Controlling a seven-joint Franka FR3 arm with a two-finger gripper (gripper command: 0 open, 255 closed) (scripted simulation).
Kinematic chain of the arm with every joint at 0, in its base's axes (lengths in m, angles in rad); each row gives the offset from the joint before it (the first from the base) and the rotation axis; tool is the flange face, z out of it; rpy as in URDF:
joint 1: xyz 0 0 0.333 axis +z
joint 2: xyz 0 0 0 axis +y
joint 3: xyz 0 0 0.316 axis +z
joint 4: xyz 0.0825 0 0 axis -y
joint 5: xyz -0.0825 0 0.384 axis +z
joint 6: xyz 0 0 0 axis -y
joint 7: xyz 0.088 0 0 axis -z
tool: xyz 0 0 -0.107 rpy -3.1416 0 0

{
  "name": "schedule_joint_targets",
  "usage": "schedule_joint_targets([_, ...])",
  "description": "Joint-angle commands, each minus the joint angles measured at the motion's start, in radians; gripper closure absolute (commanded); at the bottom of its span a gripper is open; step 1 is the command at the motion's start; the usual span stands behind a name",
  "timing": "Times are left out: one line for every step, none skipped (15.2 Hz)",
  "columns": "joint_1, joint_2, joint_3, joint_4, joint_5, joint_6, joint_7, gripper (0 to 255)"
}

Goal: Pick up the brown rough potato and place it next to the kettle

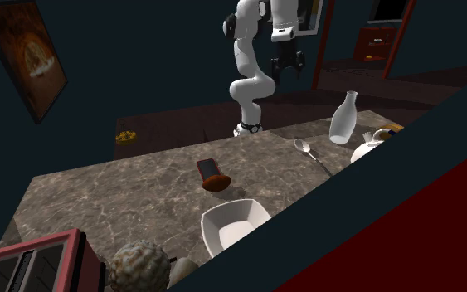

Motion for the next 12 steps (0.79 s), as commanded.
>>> schedule_joint_targets([0.000, 0.000, 0.000, 0.000, 0.000, 0.000, 0.000, 0])
schedule_joint_targets([-0.011, 0.023, -0.003, -0.004, -0.003, 0.027, 0.012, 0])
schedule_joint_targets([-0.023, 0.046, -0.007, -0.008, -0.006, 0.054, 0.024, 0])
schedule_joint_targets([-0.034, 0.070, -0.011, -0.011, -0.009, 0.080, 0.036, 0])
schedule_joint_targets([-0.045, 0.094, -0.015, -0.013, -0.012, 0.106, 0.048, 0])
schedule_joint_targets([-0.055, 0.119, -0.019, -0.014, -0.015, 0.131, 0.060, 0])
schedule_joint_targets([-0.066, 0.144, -0.023, -0.014, -0.018, 0.156, 0.072, 0])
schedule_joint_targets([-0.077, 0.169, -0.028, -0.014, -0.020, 0.181, 0.084, 0])
schedule_joint_targets([-0.087, 0.195, -0.033, -0.012, -0.023, 0.205, 0.096, 0])
schedule_joint_targets([-0.097, 0.221, -0.038, -0.010, -0.025, 0.229, 0.109, 0])
schedule_joint_targets([-0.107, 0.247, -0.044, -0.008, -0.027, 0.252, 0.121, 0])
schedule_joint_targets([-0.117, 0.274, -0.049, -0.005, -0.029, 0.275, 0.133, 0])
